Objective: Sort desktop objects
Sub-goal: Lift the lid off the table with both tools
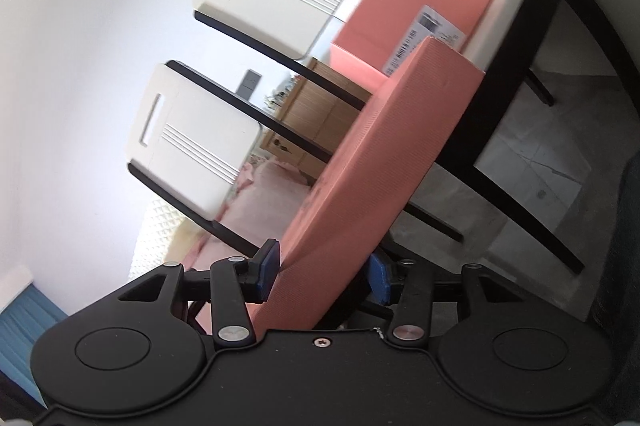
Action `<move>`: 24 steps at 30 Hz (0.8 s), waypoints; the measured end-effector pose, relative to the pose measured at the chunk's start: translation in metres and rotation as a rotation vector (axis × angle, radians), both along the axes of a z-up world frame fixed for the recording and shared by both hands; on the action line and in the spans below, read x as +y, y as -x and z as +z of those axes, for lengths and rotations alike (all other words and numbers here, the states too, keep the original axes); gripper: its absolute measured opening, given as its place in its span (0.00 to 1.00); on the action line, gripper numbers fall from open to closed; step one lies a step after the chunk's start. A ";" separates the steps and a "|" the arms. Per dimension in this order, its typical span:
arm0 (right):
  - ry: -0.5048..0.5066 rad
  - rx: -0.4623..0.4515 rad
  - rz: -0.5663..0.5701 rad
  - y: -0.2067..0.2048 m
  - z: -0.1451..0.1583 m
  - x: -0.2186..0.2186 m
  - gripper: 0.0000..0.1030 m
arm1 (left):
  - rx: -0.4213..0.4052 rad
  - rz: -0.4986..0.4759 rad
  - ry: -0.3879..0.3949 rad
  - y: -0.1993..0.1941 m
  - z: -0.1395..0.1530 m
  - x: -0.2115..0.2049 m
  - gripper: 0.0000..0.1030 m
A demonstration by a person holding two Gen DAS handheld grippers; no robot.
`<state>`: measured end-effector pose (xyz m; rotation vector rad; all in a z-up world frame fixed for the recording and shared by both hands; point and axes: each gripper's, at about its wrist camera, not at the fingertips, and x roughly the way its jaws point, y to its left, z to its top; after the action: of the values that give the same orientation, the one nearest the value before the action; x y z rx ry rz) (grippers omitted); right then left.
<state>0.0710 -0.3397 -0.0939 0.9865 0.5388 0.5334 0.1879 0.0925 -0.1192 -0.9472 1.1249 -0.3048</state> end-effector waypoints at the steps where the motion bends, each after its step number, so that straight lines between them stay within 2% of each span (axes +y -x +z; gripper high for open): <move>1: -0.005 -0.003 0.001 -0.001 0.002 0.000 0.47 | -0.015 0.002 0.000 0.000 0.003 -0.001 0.70; 12: -0.056 -0.100 0.034 -0.021 0.040 -0.005 0.48 | -0.271 0.001 -0.075 0.014 0.059 -0.006 0.67; 15: -0.037 -0.153 0.082 -0.029 0.054 -0.003 0.48 | -0.337 0.019 -0.092 0.020 0.073 -0.004 0.68; 18: 0.006 -0.196 0.148 -0.036 0.067 0.002 0.46 | -0.436 0.036 -0.139 0.031 0.093 -0.001 0.68; 21: 0.020 -0.206 0.183 -0.046 0.074 0.006 0.46 | -0.481 0.067 -0.177 0.038 0.109 0.002 0.68; 24: -0.021 -0.167 0.203 -0.058 0.069 0.006 0.46 | -0.472 0.100 -0.184 0.043 0.113 0.003 0.68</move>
<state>0.1289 -0.3332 -0.0248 0.9023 0.4875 0.7969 0.1453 0.0954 -0.0059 -0.7163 0.6579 -0.3169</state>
